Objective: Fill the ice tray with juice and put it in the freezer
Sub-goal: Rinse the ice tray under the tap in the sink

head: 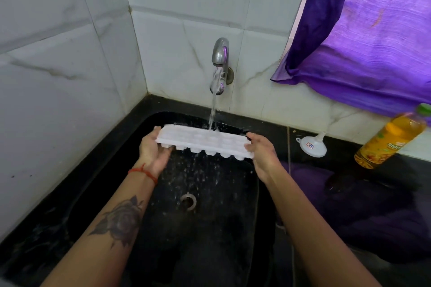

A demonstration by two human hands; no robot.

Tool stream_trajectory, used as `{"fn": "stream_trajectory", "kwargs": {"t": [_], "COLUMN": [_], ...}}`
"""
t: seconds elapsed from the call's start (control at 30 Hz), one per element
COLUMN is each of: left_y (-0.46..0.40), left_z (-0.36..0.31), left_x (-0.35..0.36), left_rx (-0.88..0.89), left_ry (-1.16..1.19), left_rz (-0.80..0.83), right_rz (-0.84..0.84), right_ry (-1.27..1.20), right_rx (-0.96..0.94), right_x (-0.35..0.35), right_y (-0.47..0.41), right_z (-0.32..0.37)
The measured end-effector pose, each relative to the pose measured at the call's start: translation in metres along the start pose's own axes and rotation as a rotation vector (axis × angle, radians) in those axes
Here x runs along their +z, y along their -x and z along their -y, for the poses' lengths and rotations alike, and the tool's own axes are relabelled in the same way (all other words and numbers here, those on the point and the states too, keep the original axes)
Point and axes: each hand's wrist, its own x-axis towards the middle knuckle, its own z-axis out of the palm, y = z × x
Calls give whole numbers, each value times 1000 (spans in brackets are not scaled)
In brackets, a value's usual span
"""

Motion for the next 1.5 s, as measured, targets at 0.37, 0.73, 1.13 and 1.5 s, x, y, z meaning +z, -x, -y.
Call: {"fn": "stream_trajectory", "kwargs": {"t": [0.37, 0.73, 1.13, 1.5], "left_y": [5, -15, -1, 0], "left_z": [11, 31, 40, -10], "left_x": [20, -23, 42, -7], "left_rx": [39, -104, 32, 182], "left_ry": [-477, -517, -582, -462], "left_rz": [184, -136, 117, -94], "right_rz": [-163, -11, -375, -91], "right_ry": [52, 216, 378, 445], "right_rx": [-86, -438, -119, -105], "right_x": [-40, 15, -61, 13], "right_y": [-1, 29, -3, -9], "right_z": [1, 57, -12, -21]}}
